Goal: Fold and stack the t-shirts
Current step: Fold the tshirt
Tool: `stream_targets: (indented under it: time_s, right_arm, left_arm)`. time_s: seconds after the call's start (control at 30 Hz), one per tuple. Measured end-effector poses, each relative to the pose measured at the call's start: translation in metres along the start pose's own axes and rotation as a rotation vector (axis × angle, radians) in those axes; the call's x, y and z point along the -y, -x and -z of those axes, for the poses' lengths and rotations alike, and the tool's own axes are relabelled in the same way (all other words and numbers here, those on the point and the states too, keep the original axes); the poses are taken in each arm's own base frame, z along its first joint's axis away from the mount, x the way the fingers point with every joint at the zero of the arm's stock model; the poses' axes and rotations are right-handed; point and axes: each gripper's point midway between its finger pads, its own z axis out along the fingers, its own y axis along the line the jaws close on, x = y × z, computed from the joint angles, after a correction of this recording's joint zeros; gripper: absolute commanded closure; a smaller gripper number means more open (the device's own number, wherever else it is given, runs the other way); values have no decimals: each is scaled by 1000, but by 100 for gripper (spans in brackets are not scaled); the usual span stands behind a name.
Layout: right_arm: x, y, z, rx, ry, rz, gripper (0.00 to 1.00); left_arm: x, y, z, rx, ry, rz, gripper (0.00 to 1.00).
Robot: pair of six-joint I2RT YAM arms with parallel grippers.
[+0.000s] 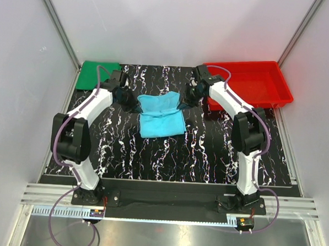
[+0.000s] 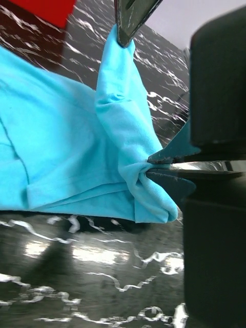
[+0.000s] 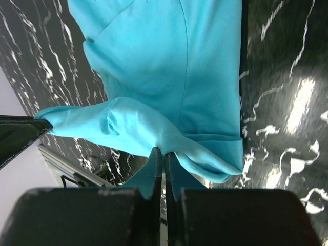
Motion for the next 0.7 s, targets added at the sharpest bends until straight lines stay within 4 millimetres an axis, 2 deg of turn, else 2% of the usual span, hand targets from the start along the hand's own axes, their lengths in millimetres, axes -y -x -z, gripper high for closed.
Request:
stream_targets:
  time_s: [0.1,0.23,0.37,0.53,0.6,0.7]
  right_arm:
    - [-1,17,-2,12,20,-3,100]
    - [2,31,-7,8,50,-18,100]
    - [2,40,-8,4,81,-27,100]
    - [-14,62,-5,32,149,-9,100]
    - [-24,77,-2,61,187,2,100]
    - [-25,90,-6,76,214,-4,100]
  left_arm:
    - [5,17,-4,12,-16,6,100]
    - [9,37,-8,30,-37,16,100]
    - [9,48,-7,53,-54,23,100]
    - [18,61,-3,80,-110,29,100]
    - [25,69,-4,90,-147,31,100]
    - [37,82,-6,110,-193,33,100]
